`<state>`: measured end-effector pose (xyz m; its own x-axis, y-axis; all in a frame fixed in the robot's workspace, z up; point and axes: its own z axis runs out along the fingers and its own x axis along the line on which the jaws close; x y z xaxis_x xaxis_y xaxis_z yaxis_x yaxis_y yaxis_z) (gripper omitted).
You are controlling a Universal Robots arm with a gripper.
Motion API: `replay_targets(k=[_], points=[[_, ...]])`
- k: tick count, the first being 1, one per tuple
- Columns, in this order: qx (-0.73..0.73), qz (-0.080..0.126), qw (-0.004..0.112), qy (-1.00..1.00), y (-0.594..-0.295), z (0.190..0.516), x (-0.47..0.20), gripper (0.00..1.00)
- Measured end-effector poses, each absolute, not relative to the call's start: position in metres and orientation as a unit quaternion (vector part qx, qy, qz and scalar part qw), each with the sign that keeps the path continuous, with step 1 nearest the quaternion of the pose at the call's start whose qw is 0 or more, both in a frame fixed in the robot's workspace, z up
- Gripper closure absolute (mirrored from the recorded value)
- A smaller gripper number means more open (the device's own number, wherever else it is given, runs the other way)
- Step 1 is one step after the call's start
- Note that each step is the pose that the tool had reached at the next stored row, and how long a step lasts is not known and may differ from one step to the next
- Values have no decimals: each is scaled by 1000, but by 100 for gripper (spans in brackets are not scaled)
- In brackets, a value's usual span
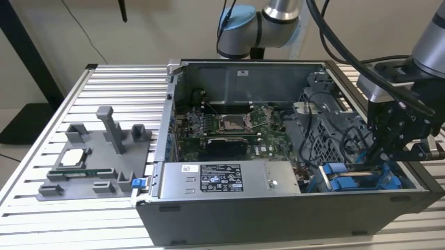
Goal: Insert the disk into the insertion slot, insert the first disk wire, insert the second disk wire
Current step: 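Insert the first disk wire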
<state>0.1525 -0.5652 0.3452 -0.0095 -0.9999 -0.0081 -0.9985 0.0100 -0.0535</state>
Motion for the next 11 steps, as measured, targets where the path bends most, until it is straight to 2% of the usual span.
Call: replay_targets(k=[3, 5, 7, 11], points=[[-703, -15, 20, 710, -565, 345, 153, 100], [-704, -8, 13, 710, -565, 345, 156, 100], [-704, -6, 11, 710, -565, 343, 157, 100], [-703, 4, 20, 710, -565, 342, 157, 100]])
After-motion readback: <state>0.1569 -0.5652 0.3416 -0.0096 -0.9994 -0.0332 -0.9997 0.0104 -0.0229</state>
